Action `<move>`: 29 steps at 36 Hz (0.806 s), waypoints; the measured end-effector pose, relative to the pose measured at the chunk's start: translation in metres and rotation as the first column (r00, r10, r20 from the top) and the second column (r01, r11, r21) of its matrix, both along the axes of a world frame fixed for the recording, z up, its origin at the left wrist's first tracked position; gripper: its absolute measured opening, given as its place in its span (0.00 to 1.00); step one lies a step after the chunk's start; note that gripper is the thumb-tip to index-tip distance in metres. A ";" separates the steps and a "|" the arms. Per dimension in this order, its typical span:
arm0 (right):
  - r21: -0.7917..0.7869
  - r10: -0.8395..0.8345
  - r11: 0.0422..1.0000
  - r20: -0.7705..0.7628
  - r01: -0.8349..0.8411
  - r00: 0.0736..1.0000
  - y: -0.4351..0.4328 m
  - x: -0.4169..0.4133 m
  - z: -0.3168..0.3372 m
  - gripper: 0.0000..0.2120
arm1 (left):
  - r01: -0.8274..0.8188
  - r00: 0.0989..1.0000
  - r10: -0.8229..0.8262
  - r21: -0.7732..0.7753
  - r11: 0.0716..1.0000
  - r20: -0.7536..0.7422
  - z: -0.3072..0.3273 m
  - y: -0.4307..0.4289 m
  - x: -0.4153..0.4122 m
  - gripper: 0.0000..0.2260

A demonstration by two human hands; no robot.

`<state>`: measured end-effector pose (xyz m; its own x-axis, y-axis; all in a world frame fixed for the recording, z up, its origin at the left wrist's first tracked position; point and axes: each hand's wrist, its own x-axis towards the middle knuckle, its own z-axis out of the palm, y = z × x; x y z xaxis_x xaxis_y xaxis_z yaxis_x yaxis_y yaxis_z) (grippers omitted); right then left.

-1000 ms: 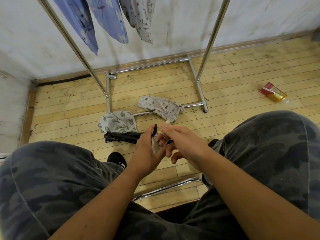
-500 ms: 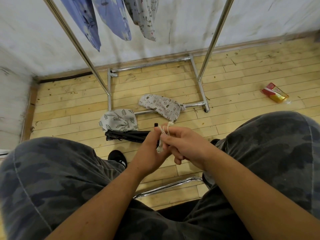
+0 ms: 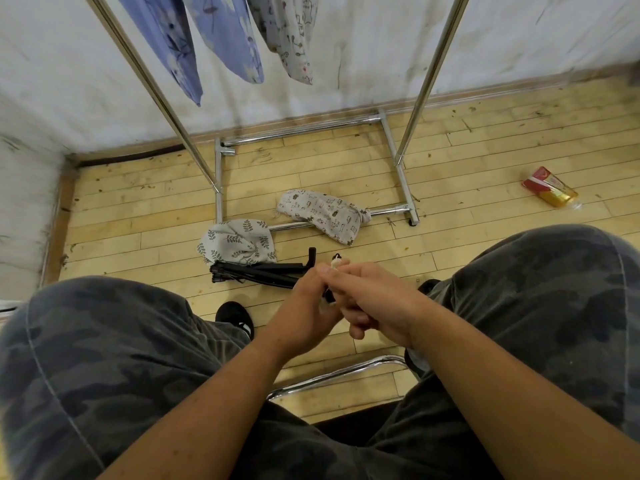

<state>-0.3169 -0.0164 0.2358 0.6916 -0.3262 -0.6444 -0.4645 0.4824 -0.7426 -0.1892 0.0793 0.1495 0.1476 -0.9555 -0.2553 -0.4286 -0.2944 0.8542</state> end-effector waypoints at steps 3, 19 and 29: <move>-0.044 0.044 0.998 -0.004 -0.044 0.999 0.001 0.002 0.002 0.17 | 0.016 1.000 -0.016 0.004 1.000 -0.015 0.000 -0.001 0.000 0.22; -0.109 0.166 0.980 -0.004 -0.166 0.986 0.000 0.001 0.012 0.18 | 0.074 0.997 -0.071 -0.102 0.992 0.039 0.017 -0.002 -0.005 0.16; -0.475 0.177 0.854 -0.119 -0.212 0.977 -0.033 0.011 0.047 0.17 | 0.001 0.989 0.003 0.027 1.000 -0.146 0.065 -0.019 0.023 0.31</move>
<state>-0.3059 -0.0492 0.2824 0.7338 -0.4714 -0.4892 -0.5691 -0.0333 -0.8216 -0.1662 0.0608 0.2149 0.1075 -0.9480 -0.2997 -0.2996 -0.3183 0.8994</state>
